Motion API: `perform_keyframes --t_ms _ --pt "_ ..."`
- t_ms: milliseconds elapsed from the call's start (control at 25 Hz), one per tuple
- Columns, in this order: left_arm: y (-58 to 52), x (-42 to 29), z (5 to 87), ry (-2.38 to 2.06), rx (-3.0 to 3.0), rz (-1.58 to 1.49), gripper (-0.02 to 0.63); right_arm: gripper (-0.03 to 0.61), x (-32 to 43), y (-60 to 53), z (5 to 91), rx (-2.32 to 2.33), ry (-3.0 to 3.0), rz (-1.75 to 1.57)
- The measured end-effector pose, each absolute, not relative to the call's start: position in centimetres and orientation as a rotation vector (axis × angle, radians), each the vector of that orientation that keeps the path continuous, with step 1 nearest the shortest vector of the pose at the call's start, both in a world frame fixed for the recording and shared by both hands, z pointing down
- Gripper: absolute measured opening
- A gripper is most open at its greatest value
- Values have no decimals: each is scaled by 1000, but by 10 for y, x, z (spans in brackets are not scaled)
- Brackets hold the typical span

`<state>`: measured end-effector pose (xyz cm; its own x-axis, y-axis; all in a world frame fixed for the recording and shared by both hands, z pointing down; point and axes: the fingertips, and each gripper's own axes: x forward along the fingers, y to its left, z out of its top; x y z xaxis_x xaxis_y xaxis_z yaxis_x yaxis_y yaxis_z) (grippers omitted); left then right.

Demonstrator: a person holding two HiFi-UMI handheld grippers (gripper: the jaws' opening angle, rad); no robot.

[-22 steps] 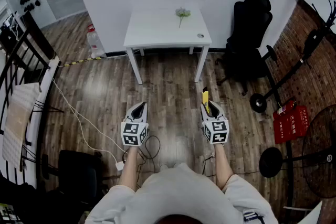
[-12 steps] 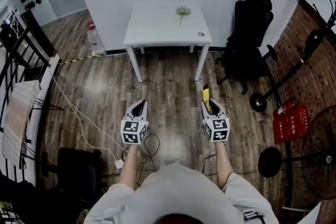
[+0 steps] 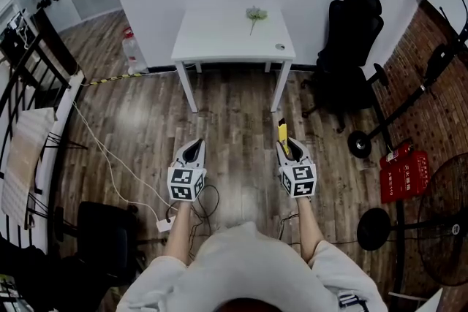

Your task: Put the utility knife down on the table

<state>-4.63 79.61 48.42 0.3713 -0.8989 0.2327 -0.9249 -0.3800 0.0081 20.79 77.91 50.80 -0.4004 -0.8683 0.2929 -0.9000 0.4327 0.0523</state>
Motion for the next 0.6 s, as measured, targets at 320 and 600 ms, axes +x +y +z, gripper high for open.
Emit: perform_keyframes --t_ms 320,600 --pt "785 -33 501 -1673 2442 307 6 110 216 758 515 1496 -2438 175" --pt "745 -27 509 -1661 2440 307 6 110 214 721 527 1472 -2431 191"
